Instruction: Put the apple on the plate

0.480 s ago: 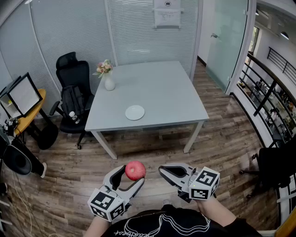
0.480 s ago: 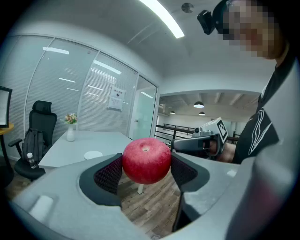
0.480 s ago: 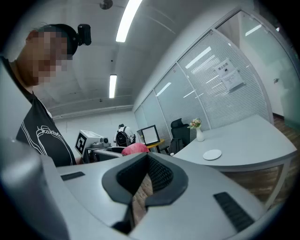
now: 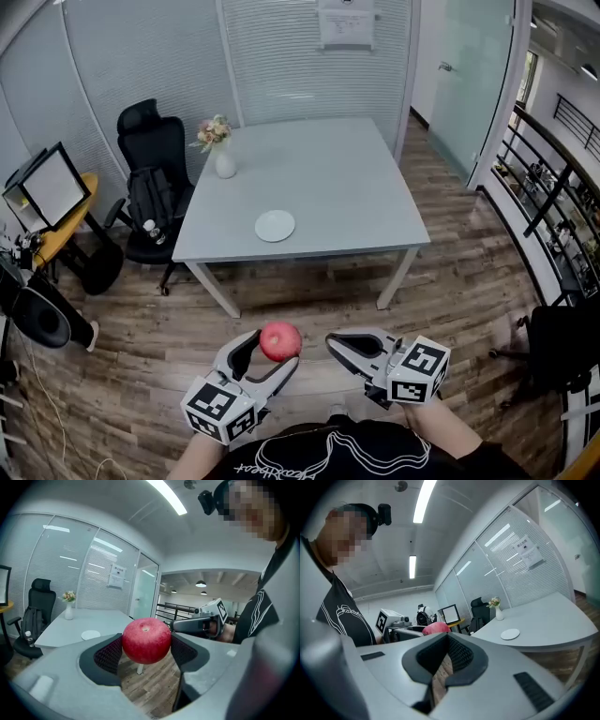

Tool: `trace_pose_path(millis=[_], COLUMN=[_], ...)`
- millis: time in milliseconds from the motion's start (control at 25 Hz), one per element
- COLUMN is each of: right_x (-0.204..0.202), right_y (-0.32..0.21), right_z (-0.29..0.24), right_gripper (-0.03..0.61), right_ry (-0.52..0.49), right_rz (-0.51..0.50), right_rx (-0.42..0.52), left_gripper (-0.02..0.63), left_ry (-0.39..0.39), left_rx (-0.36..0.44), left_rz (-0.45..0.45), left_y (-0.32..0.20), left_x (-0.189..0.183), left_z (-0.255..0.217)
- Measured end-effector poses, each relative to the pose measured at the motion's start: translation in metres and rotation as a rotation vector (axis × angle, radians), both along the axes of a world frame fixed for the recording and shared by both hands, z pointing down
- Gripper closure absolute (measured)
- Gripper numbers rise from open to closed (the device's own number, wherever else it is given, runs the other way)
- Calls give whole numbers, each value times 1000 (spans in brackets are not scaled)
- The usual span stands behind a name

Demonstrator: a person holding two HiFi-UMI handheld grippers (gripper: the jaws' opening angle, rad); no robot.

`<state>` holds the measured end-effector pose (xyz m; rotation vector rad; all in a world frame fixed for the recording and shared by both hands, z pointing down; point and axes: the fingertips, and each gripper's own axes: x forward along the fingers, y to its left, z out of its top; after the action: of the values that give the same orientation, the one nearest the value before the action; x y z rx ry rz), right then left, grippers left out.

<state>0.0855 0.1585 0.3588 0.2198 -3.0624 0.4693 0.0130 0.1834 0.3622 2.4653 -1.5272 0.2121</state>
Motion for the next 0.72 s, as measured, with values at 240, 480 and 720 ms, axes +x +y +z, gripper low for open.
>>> trace_pose_path(millis=[240, 480, 720], right_x=[12, 30, 50], right_y=[-22, -56, -79], right_z=[-1, -1, -4], right_gripper=[569, 569, 569], right_ry=[2, 18, 18], right_rz=[-41, -40, -38], right_rx=[25, 39, 56], left_gripper=[293, 295, 295], left_ry=[-4, -15, -23], left_rx=[-17, -6, 17], left_rz=[-2, -24, -45], left_y=[-29, -57, -75], left_x=[18, 33, 53], left_z=[1, -2, -6])
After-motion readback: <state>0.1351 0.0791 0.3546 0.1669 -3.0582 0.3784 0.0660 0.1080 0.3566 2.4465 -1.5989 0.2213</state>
